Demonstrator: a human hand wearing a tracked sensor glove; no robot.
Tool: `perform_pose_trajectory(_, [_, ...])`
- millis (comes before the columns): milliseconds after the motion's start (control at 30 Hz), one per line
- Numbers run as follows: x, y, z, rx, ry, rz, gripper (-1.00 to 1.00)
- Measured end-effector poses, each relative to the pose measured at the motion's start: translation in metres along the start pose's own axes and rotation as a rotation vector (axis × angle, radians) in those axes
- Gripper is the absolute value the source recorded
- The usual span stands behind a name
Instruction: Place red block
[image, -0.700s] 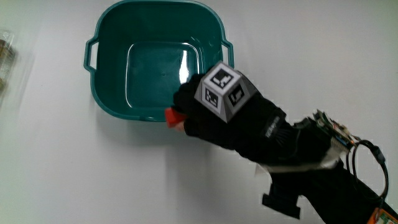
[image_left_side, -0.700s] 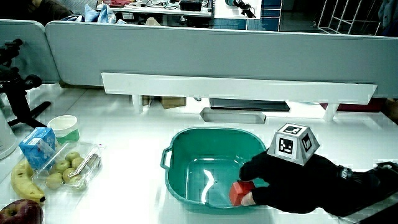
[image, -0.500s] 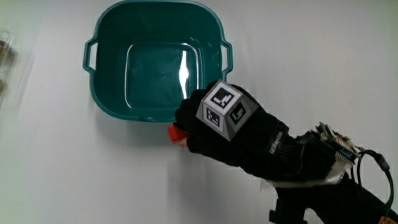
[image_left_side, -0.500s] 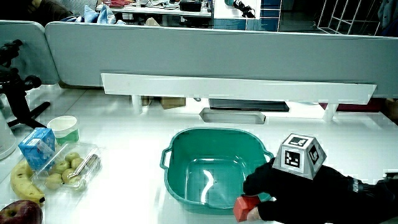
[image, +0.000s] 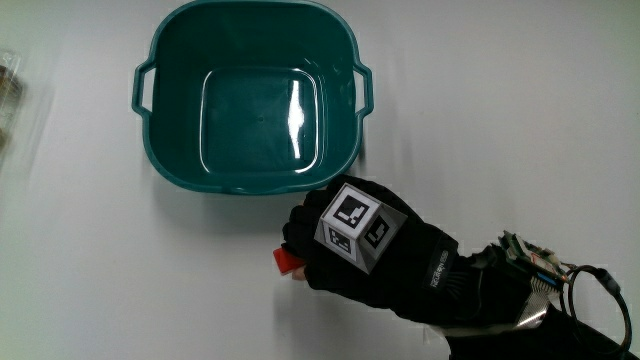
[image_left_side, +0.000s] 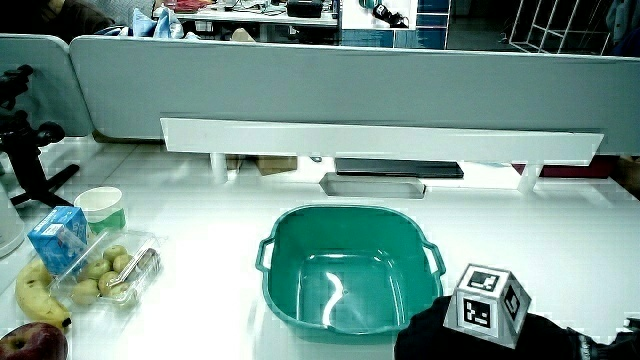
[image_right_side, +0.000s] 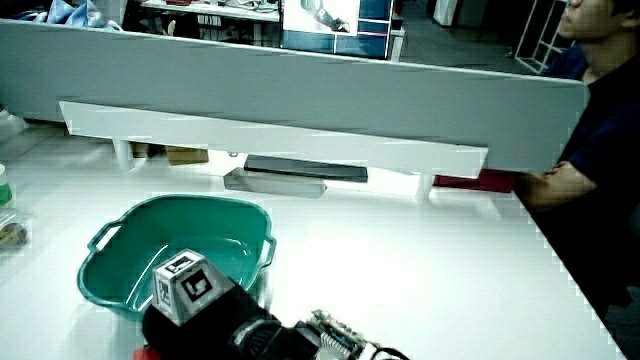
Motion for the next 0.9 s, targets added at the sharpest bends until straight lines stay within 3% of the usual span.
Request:
perform_pose_trajectory(200, [-0.001,0.003,-0.014,0.001,0.010,0.006,0.00])
perform_pose_trajectory(467, [-0.001,0.011,-0.036,-0.049,0.034,0.017,0.00])
perform_pose_trajectory(900, [-0.004,0.017,-0.053,-0.070,0.054,0.028,0.00])
